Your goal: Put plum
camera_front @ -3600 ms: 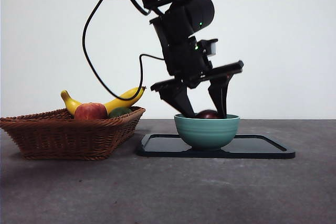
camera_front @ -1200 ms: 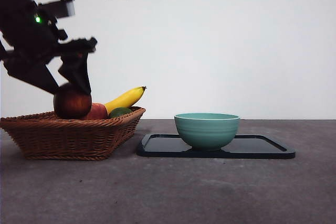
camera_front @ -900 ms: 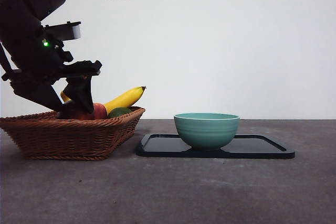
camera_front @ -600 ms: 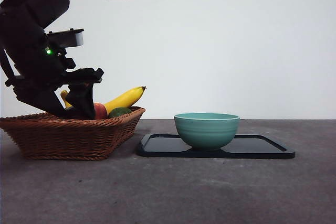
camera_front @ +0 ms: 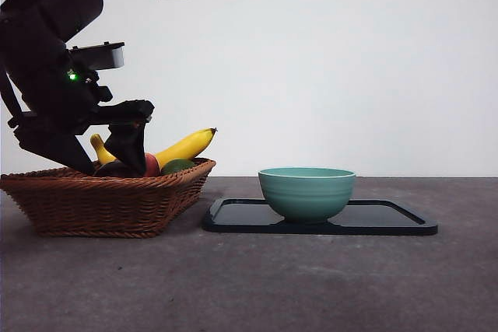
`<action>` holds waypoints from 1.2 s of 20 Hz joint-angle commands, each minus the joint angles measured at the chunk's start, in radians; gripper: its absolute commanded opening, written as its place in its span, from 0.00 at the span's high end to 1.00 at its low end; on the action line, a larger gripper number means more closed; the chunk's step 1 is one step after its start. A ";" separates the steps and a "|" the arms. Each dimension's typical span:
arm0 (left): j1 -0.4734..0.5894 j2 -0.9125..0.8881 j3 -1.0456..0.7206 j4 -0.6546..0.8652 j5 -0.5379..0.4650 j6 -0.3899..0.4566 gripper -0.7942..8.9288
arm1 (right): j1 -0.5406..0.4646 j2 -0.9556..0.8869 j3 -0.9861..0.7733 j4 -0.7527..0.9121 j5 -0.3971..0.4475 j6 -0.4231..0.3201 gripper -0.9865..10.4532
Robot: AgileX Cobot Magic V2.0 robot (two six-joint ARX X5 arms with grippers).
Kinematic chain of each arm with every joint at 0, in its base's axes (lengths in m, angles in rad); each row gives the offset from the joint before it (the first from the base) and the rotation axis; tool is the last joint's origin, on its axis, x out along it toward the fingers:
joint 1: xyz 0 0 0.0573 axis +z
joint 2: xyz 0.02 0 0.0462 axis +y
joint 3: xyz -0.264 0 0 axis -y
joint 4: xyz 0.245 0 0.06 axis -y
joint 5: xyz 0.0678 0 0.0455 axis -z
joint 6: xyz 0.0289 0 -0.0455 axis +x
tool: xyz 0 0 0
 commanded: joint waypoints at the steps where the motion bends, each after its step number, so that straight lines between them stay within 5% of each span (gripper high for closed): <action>1: -0.003 -0.021 0.019 0.009 -0.004 0.008 0.49 | 0.005 0.004 0.007 0.006 0.001 -0.008 0.76; 9: -0.008 -0.259 0.021 -0.082 0.015 0.008 0.50 | 0.005 0.004 0.007 0.033 0.002 -0.008 0.76; 17: -0.017 -0.536 0.021 -0.410 0.504 0.004 0.50 | 0.005 0.005 0.007 0.088 0.029 -0.008 0.76; 24: -0.017 -0.661 0.021 -0.665 0.661 0.036 0.50 | 0.005 0.005 0.007 0.088 0.032 0.019 0.76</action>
